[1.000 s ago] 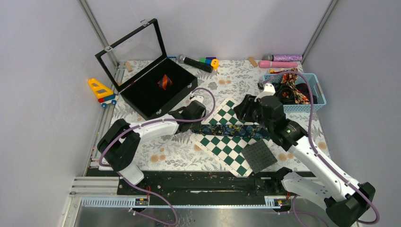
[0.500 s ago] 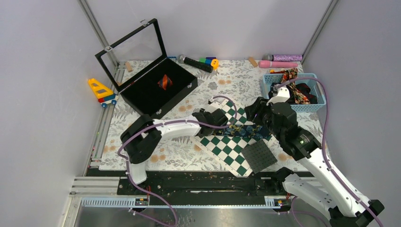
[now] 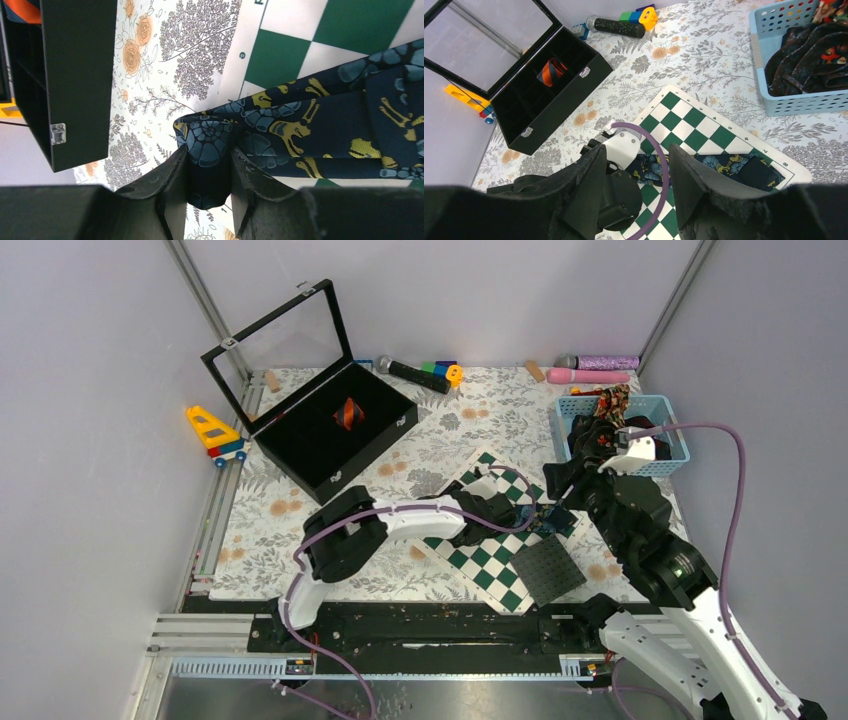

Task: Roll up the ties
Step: Roll the tie at the center of the board.

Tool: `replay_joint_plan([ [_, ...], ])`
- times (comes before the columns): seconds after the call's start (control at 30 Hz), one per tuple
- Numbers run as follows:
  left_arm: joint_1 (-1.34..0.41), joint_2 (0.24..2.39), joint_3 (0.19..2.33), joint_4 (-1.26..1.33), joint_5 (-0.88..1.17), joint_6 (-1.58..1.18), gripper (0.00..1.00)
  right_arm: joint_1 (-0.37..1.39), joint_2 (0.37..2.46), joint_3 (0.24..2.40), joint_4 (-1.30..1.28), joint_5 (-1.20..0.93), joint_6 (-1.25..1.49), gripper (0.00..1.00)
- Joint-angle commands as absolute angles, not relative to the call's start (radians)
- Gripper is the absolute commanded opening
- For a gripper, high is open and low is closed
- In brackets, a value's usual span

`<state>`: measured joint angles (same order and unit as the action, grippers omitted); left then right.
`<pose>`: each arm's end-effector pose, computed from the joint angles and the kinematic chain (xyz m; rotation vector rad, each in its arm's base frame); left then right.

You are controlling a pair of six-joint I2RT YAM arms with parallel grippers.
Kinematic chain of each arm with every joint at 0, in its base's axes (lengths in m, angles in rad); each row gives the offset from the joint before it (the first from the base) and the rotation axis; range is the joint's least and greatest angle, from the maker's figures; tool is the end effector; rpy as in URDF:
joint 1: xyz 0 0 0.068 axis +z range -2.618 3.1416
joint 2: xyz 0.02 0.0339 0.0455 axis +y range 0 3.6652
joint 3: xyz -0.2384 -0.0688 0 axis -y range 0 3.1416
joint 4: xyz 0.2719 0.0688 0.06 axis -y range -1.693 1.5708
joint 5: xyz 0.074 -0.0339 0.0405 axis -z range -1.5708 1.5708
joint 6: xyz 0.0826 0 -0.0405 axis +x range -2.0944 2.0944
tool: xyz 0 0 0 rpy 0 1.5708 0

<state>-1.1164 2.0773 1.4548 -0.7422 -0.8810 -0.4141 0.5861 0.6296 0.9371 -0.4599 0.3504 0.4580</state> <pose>0.2405 -0.3471 0.0883 0.6914 2.2158 0.6221 0.1974 0.0970 0.3703 0.1504 1.7302 0.4713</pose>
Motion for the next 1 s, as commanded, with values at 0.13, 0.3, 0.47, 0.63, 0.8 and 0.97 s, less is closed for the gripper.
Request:
replay_joint_plan([
  [0.13,-1.154,2.155,1.555,-0.828,-0.921,-0.427,0.42,0.581,0.607,0.962,-0.493,0.412,0.424,0.57],
  [0.3,-1.160,2.156,1.561,-0.827,-0.901,-0.417,0.54,0.581,0.610,0.956,-0.493,0.410,0.427,0.57],
  [0.47,-1.163,2.140,1.571,-0.828,-0.884,-0.403,0.59,0.581,0.616,0.953,-0.494,0.405,0.430,0.58],
  [0.63,-1.163,2.121,1.597,-0.828,-0.863,-0.385,0.60,0.581,0.617,0.953,-0.493,0.398,0.434,0.58],
  [0.8,-1.163,2.110,1.617,-0.828,-0.848,-0.373,0.61,0.580,0.621,0.953,-0.494,0.395,0.436,0.58],
  [0.97,-1.162,2.095,1.623,-0.827,-0.842,-0.371,0.62,0.581,0.622,0.954,-0.493,0.391,0.439,0.59],
])
